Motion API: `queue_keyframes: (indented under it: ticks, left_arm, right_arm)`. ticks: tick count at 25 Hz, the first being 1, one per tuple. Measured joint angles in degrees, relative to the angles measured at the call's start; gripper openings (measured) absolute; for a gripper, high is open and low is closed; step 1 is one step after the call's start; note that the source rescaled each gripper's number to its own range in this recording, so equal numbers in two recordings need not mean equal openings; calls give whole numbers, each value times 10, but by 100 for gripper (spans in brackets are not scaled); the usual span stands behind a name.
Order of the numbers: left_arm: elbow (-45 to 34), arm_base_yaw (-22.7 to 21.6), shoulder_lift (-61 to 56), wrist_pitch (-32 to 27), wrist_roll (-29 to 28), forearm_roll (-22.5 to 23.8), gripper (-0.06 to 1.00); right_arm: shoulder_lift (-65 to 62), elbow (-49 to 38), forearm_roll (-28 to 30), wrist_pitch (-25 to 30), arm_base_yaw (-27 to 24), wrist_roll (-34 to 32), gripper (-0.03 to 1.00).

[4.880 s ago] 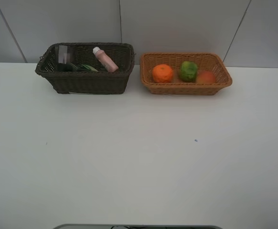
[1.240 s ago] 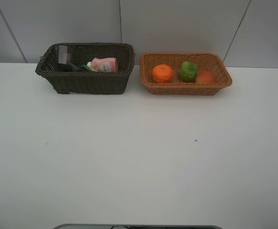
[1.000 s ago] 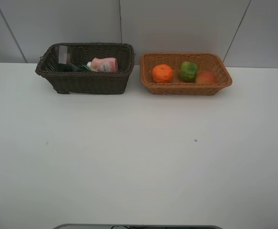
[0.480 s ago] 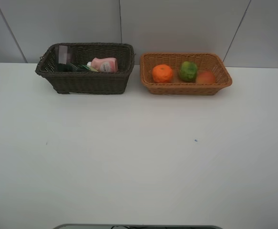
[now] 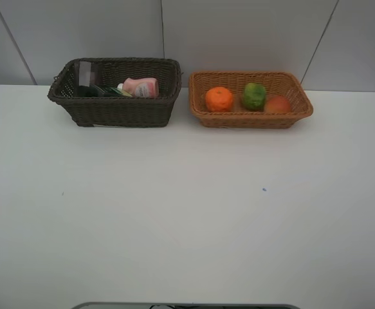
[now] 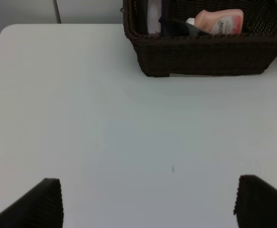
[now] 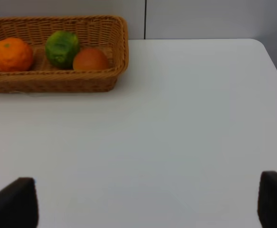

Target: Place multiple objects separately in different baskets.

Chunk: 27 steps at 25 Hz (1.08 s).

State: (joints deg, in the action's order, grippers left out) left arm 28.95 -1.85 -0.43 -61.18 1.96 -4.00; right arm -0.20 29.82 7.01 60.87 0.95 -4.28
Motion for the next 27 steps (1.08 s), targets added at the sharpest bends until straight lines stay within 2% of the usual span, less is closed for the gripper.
queue_keyframes:
  ticks: [27]
  left_arm:
    - [0, 0, 0, 0, -1, 0, 94]
  right_arm:
    - [0, 0, 0, 0, 0, 0, 95]
